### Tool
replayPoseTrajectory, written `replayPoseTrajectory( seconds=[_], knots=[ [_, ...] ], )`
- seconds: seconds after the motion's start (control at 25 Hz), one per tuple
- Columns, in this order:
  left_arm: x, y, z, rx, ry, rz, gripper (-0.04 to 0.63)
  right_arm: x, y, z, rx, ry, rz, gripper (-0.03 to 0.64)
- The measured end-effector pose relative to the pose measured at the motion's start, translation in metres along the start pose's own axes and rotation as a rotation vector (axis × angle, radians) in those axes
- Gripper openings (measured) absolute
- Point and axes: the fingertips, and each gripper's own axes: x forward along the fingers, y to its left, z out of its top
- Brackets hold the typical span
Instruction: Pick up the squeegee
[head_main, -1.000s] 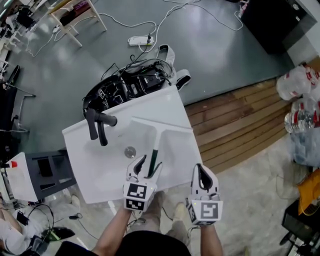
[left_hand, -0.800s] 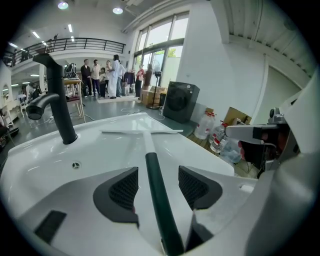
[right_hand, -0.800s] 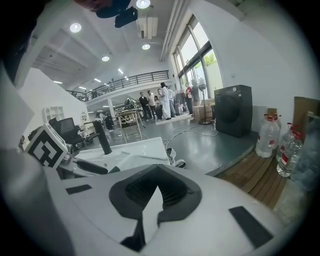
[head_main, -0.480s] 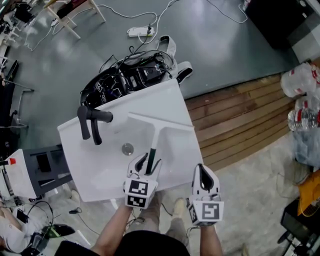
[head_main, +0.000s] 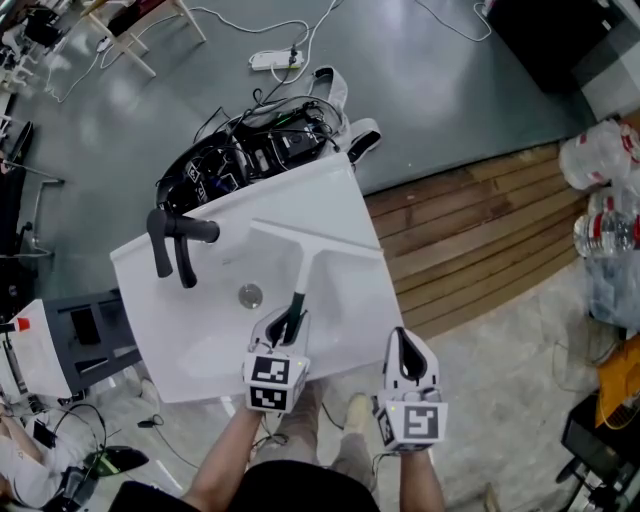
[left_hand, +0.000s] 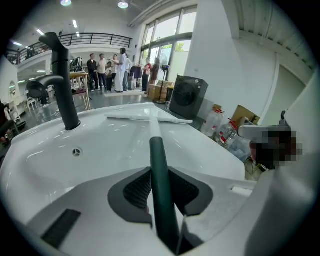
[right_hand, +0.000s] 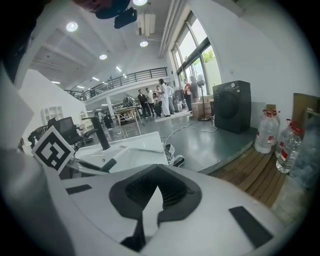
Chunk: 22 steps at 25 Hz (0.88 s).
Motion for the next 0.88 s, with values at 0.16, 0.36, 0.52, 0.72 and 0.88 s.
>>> replayPoseTrajectory(
  seconds=[0.16, 0.36, 0.52, 0.72, 0.88],
  knots=[
    [0.0, 0.002, 0.001, -0.001, -0.001, 0.008, 0.086, -0.001, -0.002, 0.0, -0.005, -0.005, 0.001, -0.003],
    [-0.005, 0.001, 0.006, -0.018, -0.027, 0.012, 0.084, -0.003, -0.002, 0.009, -0.006, -0.004, -0.01, -0.002],
    [-0.012, 0.003, 0.013, -0.01, -0.04, 0.026, 0.084, -0.009, 0.003, 0.008, -0.019, -0.013, 0.006, -0.002],
    [-0.026, 0.006, 0.027, -0.012, -0.072, 0.048, 0.084, -0.02, 0.004, 0.022, -0.025, -0.02, -0.007, -0.002],
    [-0.042, 0.002, 0.05, 0.002, -0.139, 0.06, 0.084, -0.031, 0.004, 0.035, -0.032, -0.065, -0.007, -0.002]
  ],
)
